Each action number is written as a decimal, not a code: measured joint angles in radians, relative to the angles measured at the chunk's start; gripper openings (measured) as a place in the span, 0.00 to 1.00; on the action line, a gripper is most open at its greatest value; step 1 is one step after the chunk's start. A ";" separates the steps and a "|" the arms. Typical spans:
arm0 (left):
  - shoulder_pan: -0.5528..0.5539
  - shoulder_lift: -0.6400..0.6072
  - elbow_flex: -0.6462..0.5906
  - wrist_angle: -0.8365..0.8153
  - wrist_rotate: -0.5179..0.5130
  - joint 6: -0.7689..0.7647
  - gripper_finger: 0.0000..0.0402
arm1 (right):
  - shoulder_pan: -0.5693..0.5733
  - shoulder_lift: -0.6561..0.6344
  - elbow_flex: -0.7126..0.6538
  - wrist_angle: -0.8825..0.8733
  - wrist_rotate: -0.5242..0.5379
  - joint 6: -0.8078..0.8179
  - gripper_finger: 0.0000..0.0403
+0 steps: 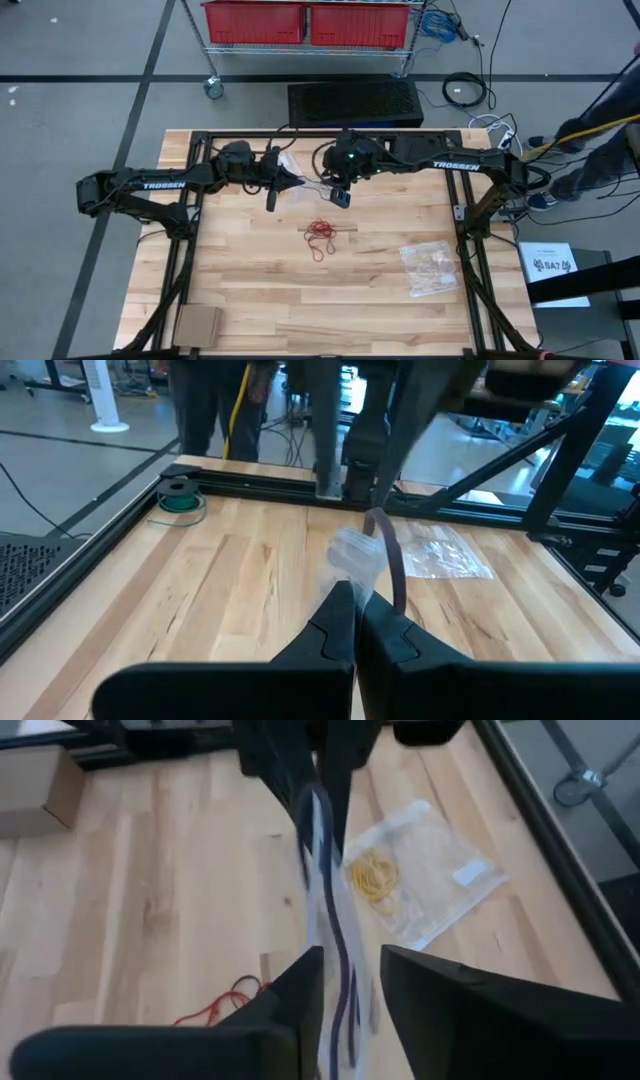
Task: Sort rubber bands
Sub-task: Put the purple rubber band into the top right transparent zip bag
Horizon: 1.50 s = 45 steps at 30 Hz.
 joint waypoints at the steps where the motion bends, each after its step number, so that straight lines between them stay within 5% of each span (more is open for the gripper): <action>1: 0.000 0.000 0.000 0.000 0.000 0.000 0.00 | 0.001 0.011 0.000 -0.001 0.003 0.000 0.26; 8: 0.000 0.000 0.000 0.000 0.000 0.000 0.00 | 0.002 0.045 0.000 0.004 0.062 -0.001 0.27; 16: 0.000 0.000 0.000 0.000 0.000 0.000 0.00 | 0.015 0.025 0.000 -0.001 0.125 -0.029 0.02; 38: 0.000 0.000 0.000 -0.011 -0.003 0.000 0.00 | 0.039 -0.116 0.000 0.046 0.139 -0.051 0.00; 45: 0.000 0.000 0.000 -0.011 -0.003 -0.001 0.00 | 0.056 -0.114 0.058 0.003 0.254 -0.092 0.00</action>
